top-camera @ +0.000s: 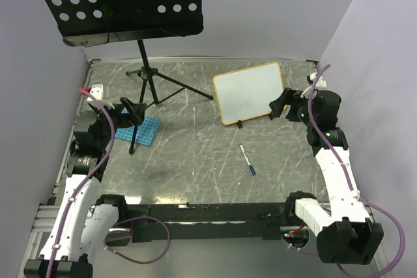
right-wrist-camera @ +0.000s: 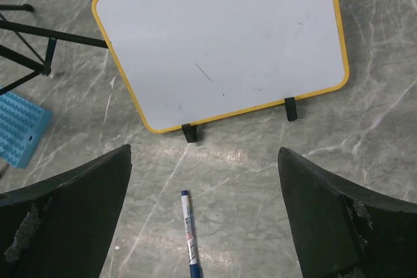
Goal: Write a sentence on the whiteboard
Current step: Pick up the whiteboard marker from the center of the board, then pass from the right arm to the left, then pass from the left arm to the right
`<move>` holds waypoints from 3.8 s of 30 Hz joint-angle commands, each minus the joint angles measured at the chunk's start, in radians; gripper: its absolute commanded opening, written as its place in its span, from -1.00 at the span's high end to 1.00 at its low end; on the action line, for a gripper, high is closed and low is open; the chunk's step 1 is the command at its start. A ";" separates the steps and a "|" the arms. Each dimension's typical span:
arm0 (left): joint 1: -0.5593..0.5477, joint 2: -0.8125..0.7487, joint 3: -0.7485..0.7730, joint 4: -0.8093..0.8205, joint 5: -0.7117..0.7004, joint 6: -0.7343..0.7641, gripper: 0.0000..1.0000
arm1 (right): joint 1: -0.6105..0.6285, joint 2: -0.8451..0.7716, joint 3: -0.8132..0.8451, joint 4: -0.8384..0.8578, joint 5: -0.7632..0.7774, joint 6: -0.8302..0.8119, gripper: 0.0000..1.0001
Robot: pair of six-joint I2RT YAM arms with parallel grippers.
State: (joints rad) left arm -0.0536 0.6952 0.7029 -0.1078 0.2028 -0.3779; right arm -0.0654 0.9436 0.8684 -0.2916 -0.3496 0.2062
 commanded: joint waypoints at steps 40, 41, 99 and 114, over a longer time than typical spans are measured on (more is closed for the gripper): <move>0.003 -0.043 -0.036 0.036 0.201 -0.013 -0.93 | 0.549 0.690 0.138 -0.386 0.158 -0.505 -0.81; 0.003 -0.045 -0.036 0.036 0.204 -0.013 -0.94 | 0.550 0.698 0.132 -0.380 0.178 -0.504 -0.69; -0.988 0.995 0.199 0.695 -0.085 -0.498 0.68 | 0.142 0.288 -0.032 -0.058 -0.802 -0.126 0.87; -0.985 0.688 0.153 0.085 0.092 0.290 0.98 | 0.168 0.398 0.218 -0.944 -1.034 -1.273 -0.99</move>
State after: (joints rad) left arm -1.0367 1.4570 0.8436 0.1226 0.1940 -0.3363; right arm 0.0704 1.2808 1.0454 -0.8860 -1.2709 -0.5880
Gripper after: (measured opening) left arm 0.091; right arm 0.996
